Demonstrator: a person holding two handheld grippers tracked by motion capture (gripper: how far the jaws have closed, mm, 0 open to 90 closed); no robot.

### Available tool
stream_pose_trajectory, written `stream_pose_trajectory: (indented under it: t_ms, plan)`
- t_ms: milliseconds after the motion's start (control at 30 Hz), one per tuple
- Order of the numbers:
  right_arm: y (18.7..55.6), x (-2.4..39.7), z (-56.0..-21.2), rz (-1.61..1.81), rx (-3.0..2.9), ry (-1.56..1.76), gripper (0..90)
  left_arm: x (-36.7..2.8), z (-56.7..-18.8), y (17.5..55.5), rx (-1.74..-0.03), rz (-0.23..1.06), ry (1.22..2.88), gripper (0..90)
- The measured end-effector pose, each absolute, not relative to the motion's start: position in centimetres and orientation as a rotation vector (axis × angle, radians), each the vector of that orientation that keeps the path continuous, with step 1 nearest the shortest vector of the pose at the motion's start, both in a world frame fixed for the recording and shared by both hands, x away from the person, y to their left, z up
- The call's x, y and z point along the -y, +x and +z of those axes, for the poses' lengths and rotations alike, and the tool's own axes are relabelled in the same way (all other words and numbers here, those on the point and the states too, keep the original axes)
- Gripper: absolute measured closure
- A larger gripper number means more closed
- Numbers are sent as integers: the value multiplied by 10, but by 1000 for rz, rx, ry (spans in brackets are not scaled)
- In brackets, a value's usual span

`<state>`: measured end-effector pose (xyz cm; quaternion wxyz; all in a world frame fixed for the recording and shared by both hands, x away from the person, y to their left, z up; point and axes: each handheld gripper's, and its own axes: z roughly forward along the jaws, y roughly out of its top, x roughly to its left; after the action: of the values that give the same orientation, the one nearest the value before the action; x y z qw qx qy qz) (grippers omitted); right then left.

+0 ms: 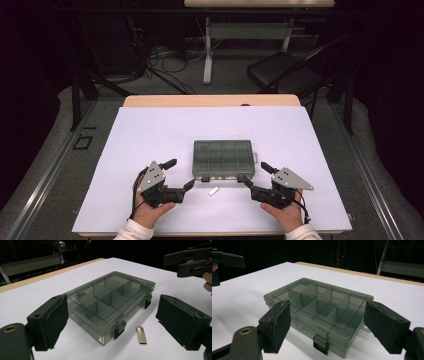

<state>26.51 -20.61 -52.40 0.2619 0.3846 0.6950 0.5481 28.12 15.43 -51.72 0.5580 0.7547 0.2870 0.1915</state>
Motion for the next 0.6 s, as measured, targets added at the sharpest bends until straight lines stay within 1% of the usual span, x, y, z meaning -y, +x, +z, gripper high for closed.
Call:
stream_pose_trajectory:
  t_ms: [67,167,200,267,333,600]
  plan:
    - [266,206,-524,1486,-1882,1043,240,-154,-518,282,-682,445,1789,119]
    - [267,207,-526,1481,-1895,1047,274,-153,-518,282,-679,436,1793,154]
    - [268,207,-526,1481,-1899,1049,291,-152,-519,282,-687,427,1790,155]
    - [268,208,-526,1474,-1891,1052,353,-152,-519,282,-693,407,1795,155]
    - [268,208,-525,1472,-1892,1060,367,-152,-520,283,-689,392,1801,158]
    - [271,203,-527,1441,-1922,1045,418,-151,-523,284,-711,398,1827,171]
